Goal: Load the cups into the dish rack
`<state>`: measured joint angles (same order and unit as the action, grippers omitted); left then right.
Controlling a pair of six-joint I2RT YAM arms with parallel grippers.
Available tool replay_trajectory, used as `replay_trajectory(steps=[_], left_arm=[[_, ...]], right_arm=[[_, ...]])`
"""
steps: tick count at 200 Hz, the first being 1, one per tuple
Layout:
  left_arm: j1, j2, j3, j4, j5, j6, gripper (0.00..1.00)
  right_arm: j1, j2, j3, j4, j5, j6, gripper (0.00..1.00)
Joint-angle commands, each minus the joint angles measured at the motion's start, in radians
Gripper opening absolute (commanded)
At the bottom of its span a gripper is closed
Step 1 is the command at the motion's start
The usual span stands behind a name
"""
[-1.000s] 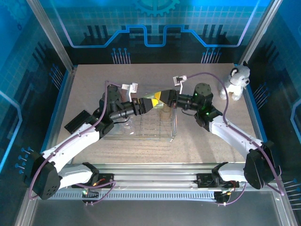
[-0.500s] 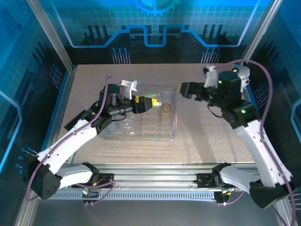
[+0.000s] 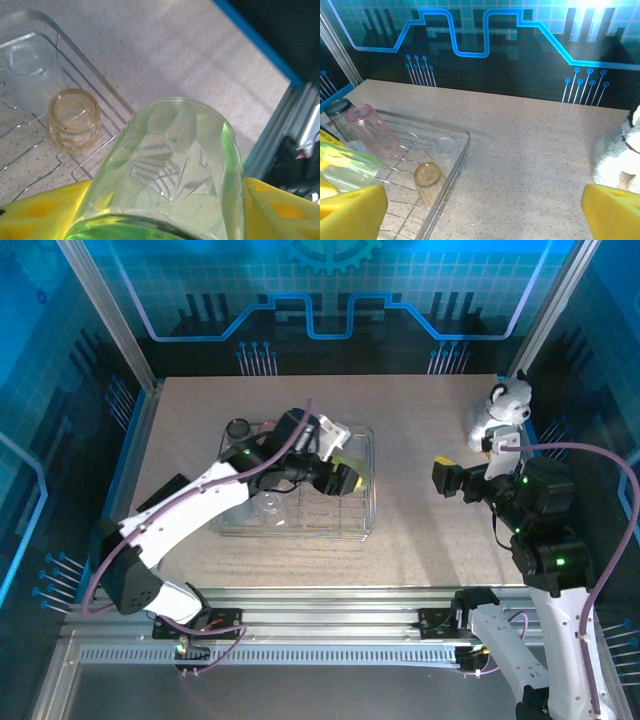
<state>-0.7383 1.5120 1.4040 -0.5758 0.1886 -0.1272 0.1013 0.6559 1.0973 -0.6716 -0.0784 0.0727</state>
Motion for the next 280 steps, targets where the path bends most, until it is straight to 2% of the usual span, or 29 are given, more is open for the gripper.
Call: replay_trajectory(steps=[1,40,90,142,280], left_arm=[[-0.05,0.084,0.084,-0.182,-0.13,0.1,0.58],[-0.117,0.249,0.236,-0.329,-0.273,0.139,0.58],[-0.13,0.347,0.318,-0.412,-0.303,0.223,0.57],[-0.13,0.439,0.392,-0.487,-0.371,0.277,0.57],[-0.122,0.571,0.436,-0.443,-0.394,0.371,0.62]], right_arm=[[-0.015,0.01,-0.039,0.028,0.005,-0.051,1.0],[-0.009,0.01,-0.079,0.047,0.017,-0.072,1.0],[0.042,0.012,-0.096,0.055,0.084,-0.118,1.0],[0.044,0.019,-0.114,0.063,0.111,-0.123,1.0],[0.113,0.017,-0.151,0.069,0.195,-0.227,1.0]])
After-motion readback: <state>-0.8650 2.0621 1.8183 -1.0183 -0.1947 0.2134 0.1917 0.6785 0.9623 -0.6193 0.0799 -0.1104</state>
